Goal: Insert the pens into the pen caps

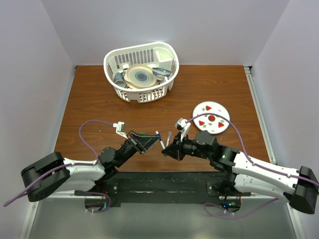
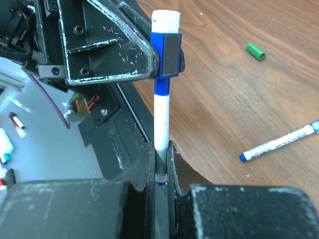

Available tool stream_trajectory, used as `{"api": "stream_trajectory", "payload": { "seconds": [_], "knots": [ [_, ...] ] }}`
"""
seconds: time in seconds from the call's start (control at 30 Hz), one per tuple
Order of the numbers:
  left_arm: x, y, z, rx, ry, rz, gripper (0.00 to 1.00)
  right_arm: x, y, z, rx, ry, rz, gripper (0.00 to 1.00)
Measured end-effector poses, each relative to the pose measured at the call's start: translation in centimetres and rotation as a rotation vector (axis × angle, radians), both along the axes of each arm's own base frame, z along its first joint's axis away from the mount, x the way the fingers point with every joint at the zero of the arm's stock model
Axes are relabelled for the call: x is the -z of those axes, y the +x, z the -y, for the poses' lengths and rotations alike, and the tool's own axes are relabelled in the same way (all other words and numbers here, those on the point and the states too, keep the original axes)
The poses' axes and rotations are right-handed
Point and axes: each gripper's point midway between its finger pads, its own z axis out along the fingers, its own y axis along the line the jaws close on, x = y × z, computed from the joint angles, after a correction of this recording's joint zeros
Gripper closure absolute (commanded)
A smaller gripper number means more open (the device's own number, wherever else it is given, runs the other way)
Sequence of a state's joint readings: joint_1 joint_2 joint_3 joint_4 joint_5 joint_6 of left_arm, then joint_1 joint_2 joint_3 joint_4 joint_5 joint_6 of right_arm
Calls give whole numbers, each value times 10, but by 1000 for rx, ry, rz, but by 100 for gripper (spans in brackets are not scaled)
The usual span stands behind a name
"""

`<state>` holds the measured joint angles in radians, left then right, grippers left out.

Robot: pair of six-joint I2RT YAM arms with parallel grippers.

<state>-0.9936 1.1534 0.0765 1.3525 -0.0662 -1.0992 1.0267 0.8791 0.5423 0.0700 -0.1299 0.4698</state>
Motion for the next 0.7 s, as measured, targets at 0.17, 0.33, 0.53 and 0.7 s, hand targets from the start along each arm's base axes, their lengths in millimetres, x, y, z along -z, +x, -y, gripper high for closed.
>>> {"api": "stream_trajectory", "payload": {
  "seconds": [0.17,0.33,0.53,0.7],
  "knots": [
    [-4,-1,1,-17,-9,17,100,-4,2,1,-8,-22,32,100],
    [-11,-2,-1,-33,-30,39,100,-13,3,1,-17,-29,54,100],
    [-14,1,-2,-61,-39,50,100,-13,6,-4,-25,-21,51,100],
    [-23,0,-6,-70,-61,67,100,-20,5,-6,-43,-12,62,100]
  ]
}}
